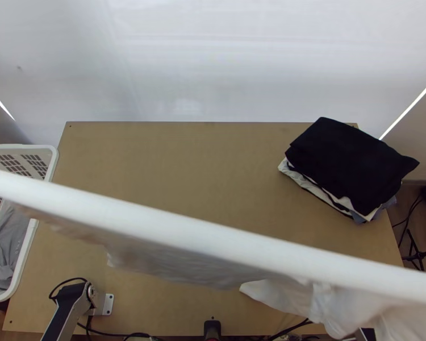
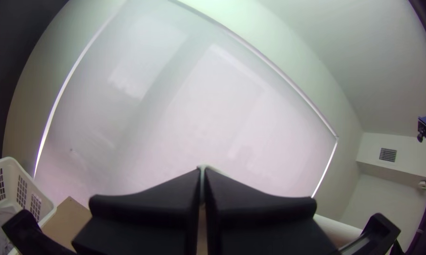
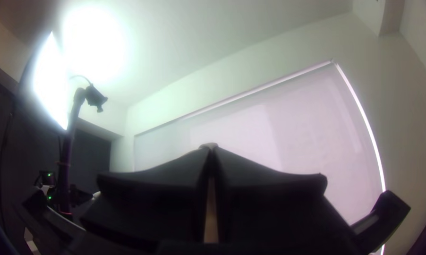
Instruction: Fold the t-shirt
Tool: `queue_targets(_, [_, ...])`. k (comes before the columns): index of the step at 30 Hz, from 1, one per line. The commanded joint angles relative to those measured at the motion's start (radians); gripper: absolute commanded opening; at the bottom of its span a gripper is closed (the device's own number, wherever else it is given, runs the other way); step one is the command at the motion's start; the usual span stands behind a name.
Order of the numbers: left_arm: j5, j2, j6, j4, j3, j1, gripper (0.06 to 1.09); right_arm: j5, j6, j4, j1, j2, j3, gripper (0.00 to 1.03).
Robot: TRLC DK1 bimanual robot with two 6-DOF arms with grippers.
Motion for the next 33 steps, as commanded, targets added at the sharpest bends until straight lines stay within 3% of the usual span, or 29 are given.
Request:
queue_targets(1, [0.015, -0.039, -0.004, 0.023, 0.009, 0.003, 0.09, -0.012, 0.020, 0.005, 0.010, -0.019, 0.030, 0.03])
queue_targets(20, [0.042, -0.156, -0.002, 0.010, -0.004, 0.026, 0.09, -0.035, 0.055, -0.062, -0.020, -0.033, 0.161, 0.03])
queue_targets(23, [0.042, -0.180, -0.002, 0.019, -0.116, 0.034, 0.09, -0.035, 0.081, -0.121, -0.019, -0.064, 0.015, 0.03])
queue_targets(28, [0.065, -0.235, -0.001, 0.027, -0.369, 0.041, 0.09, -0.037, 0.187, -0.107, -0.005, -0.163, -0.404, 0.03])
queue_targets(33, [0.073, -0.260, 0.031, 0.124, -0.636, 0.043, 0.09, -0.055, 0.229, 0.007, -0.002, -0.157, -0.744, 0.03])
